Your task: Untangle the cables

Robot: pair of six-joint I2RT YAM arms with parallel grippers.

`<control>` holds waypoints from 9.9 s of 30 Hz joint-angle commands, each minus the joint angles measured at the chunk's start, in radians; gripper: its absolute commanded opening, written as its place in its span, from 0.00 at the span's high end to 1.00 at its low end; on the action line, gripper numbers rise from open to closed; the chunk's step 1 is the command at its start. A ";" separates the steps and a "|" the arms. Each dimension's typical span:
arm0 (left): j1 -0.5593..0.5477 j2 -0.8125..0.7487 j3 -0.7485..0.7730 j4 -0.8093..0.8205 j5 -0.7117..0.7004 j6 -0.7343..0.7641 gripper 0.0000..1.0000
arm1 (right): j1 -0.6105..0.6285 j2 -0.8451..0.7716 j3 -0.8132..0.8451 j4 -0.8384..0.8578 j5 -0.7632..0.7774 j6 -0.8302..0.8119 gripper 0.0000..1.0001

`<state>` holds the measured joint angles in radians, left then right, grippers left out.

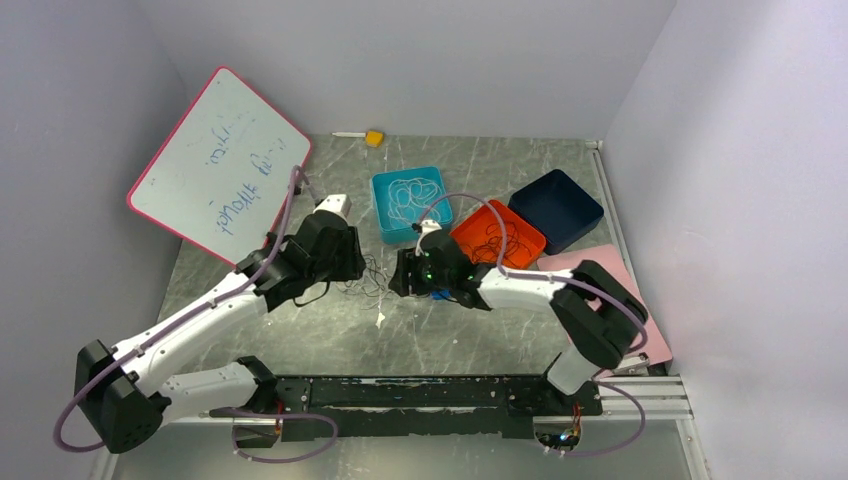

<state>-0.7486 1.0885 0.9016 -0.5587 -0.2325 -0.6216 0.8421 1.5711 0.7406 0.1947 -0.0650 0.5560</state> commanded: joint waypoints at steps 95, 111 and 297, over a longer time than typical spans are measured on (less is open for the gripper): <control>0.003 0.494 -0.540 1.713 0.214 0.583 0.56 | 0.014 -0.388 1.051 -0.547 0.136 -0.215 1.00; 0.003 0.510 -0.668 1.762 0.216 0.478 0.67 | 0.015 -0.425 1.202 -0.478 0.435 -0.469 1.00; -0.006 -0.297 -0.236 -0.080 -0.268 -0.343 0.24 | 0.129 0.295 0.422 -0.370 0.065 -0.386 0.68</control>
<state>-0.7528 0.8021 0.6781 -0.6365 -0.4839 -0.9833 0.9646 1.8519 1.1389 -0.1516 -0.0223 0.1719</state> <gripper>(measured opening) 0.760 0.388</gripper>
